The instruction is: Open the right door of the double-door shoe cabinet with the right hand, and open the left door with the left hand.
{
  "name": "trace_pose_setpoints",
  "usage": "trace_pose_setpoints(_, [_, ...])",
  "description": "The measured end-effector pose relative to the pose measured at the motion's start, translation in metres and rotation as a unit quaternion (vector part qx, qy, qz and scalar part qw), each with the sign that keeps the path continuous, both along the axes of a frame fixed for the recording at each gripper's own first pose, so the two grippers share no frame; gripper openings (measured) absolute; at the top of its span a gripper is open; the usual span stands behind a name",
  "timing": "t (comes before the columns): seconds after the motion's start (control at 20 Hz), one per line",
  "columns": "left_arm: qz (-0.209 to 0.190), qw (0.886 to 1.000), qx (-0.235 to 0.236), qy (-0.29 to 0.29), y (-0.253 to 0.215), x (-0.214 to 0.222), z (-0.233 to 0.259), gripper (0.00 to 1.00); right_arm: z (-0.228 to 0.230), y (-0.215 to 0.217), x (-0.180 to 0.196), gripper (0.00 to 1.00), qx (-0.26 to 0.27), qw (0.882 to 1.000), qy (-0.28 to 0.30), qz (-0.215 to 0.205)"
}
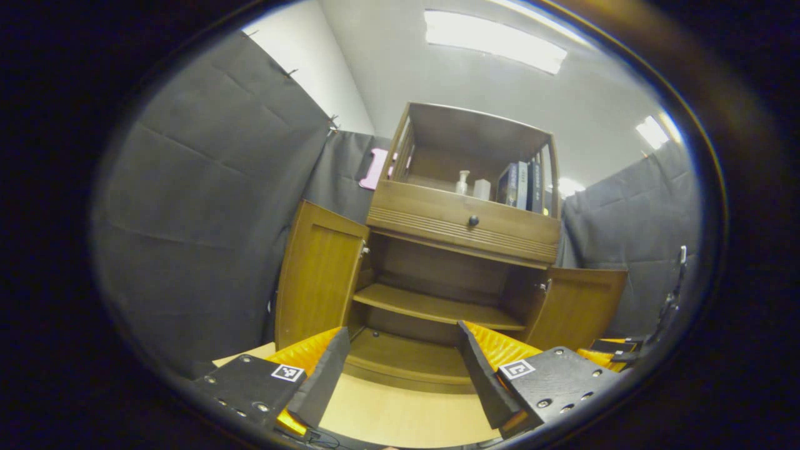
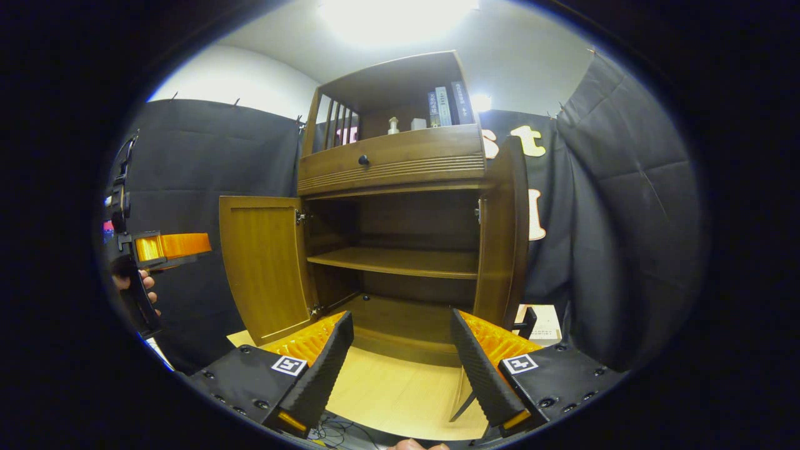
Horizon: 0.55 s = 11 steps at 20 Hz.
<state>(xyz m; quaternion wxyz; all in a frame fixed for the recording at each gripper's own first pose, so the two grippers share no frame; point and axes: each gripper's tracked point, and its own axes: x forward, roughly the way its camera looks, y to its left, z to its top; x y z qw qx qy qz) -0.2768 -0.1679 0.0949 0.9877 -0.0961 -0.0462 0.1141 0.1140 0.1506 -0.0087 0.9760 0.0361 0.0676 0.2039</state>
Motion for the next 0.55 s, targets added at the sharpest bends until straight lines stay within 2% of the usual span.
trace_pose_setpoints(0.1, [0.008, 1.0, -0.003, 0.015, 0.002, -0.004, 0.004, 0.99, -0.006, -0.003, 0.007, 0.98, -0.007, 1.0, 0.009, -0.001])
trace_pose_setpoints(0.25, [0.014, 0.999, 0.029, 0.011, 0.011, -0.002, 0.024, 0.99, 0.0, -0.002, 0.018, 0.98, -0.005, 1.0, 0.008, -0.012])
trace_pose_setpoints(0.4, [-0.007, 1.0, 0.023, 0.009, 0.013, 0.014, 0.027, 0.97, 0.01, 0.002, 0.027, 0.98, -0.008, 0.999, -0.003, -0.033])
trace_pose_setpoints(0.45, [-0.016, 1.0, 0.025, 0.008, 0.015, 0.019, 0.029, 0.99, 0.014, 0.005, 0.026, 0.98, -0.01, 0.999, -0.011, -0.037])
trace_pose_setpoints(0.55, [-0.018, 0.999, 0.041, 0.004, 0.031, 0.024, 0.031, 0.99, 0.021, 0.013, 0.021, 0.98, -0.014, 0.998, -0.031, -0.043])
